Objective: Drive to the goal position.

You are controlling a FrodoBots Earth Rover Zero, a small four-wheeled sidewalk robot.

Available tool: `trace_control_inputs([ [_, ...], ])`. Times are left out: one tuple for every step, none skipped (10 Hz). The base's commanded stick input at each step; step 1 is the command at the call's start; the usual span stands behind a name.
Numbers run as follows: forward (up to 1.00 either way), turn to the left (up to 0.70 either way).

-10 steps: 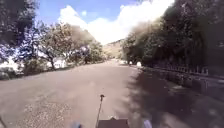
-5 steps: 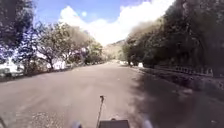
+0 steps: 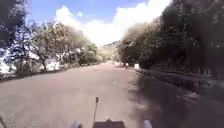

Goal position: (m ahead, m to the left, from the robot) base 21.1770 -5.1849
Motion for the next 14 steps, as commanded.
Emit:
trace_control_inputs([
  [0.70,0.00],
  [0.70,0.00],
  [0.70,0.00],
  [0.70,0.00],
  [0.70,0.00],
  [0.70,0.00],
  [0.70,0.00],
  [0.70,0.00],
  [0.70,0.00],
  [0.70,0.00],
  [0.70,-0.25],
  [0.70,-0.29],
  [0.70,-0.34],
  [0.70,-0.35],
])
